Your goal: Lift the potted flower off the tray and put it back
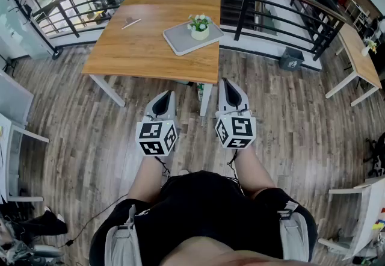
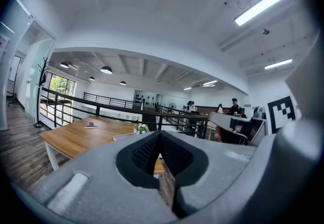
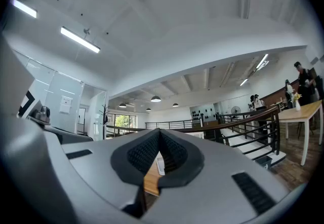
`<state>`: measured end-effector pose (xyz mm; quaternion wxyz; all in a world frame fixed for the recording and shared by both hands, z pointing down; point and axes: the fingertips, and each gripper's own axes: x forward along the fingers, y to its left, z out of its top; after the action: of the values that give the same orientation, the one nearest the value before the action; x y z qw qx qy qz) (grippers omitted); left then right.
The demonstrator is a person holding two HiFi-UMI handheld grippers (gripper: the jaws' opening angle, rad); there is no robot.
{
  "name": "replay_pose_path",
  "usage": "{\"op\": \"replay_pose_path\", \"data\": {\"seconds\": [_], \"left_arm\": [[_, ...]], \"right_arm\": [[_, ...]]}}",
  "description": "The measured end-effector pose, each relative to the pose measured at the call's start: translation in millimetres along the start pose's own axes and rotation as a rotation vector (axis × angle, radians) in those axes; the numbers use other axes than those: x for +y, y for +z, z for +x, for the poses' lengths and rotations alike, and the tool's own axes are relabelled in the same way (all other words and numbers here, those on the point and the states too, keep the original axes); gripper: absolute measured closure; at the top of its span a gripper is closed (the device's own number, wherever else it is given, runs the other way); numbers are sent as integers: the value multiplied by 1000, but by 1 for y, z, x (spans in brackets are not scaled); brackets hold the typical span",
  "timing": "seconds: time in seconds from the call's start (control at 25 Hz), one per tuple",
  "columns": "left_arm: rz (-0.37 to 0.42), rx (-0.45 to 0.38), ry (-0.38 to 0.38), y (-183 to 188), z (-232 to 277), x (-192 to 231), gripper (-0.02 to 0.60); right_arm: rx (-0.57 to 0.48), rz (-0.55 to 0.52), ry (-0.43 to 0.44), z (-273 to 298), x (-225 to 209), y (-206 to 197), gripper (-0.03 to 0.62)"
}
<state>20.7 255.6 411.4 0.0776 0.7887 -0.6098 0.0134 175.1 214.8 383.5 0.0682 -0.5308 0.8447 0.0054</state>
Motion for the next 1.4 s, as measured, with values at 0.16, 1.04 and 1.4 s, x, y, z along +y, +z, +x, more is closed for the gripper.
{"op": "replay_pose_path", "data": {"seconds": [0.16, 1.04, 1.4], "left_arm": [[3, -3, 1, 3, 3, 6, 569], [4, -11, -72, 0, 7, 102, 569], [-10, -3, -80, -3, 34, 140, 569]], "right_arm": [[-6, 6, -2, 6, 3, 0, 597], [-26, -38, -112, 58, 75, -19, 597], [-33, -71, -134, 101, 83, -31, 597]]}}
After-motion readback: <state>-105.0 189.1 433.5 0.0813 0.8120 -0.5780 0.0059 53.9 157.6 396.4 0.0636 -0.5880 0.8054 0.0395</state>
